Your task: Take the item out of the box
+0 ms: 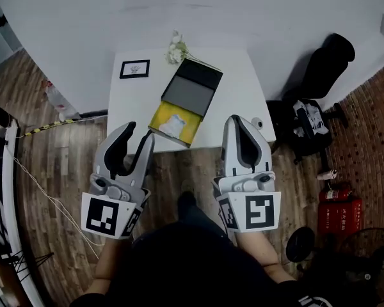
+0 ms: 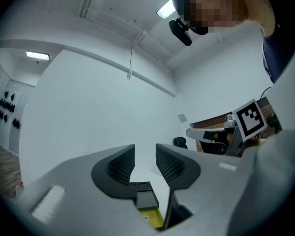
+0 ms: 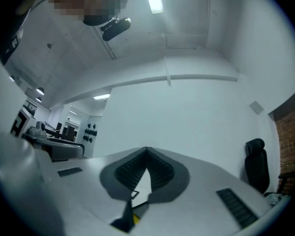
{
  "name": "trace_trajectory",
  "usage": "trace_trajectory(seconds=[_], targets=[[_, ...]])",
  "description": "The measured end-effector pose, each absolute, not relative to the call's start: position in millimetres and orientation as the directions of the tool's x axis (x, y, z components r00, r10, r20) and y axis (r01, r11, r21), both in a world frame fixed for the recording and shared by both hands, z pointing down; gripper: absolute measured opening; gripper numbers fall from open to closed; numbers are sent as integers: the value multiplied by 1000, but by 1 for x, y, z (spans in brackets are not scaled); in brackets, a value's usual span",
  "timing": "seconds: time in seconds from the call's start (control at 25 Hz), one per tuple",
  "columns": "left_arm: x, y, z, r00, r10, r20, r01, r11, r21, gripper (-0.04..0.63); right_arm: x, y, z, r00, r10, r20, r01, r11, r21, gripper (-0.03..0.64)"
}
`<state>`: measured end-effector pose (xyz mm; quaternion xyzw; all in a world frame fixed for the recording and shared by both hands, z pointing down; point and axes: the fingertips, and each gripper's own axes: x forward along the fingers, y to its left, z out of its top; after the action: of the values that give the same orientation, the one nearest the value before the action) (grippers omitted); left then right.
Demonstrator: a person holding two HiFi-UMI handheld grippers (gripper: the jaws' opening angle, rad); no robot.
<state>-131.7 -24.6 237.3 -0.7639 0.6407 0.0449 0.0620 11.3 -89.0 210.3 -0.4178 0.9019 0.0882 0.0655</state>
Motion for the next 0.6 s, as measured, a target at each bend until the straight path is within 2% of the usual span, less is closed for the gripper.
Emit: trace_trajectory(seconds=[0.6], targets=[[-132,-121,239,30,-991,-129,-998,-24,-52,144,4,-217,225,-755,-628,-187,-647,760,61,11]])
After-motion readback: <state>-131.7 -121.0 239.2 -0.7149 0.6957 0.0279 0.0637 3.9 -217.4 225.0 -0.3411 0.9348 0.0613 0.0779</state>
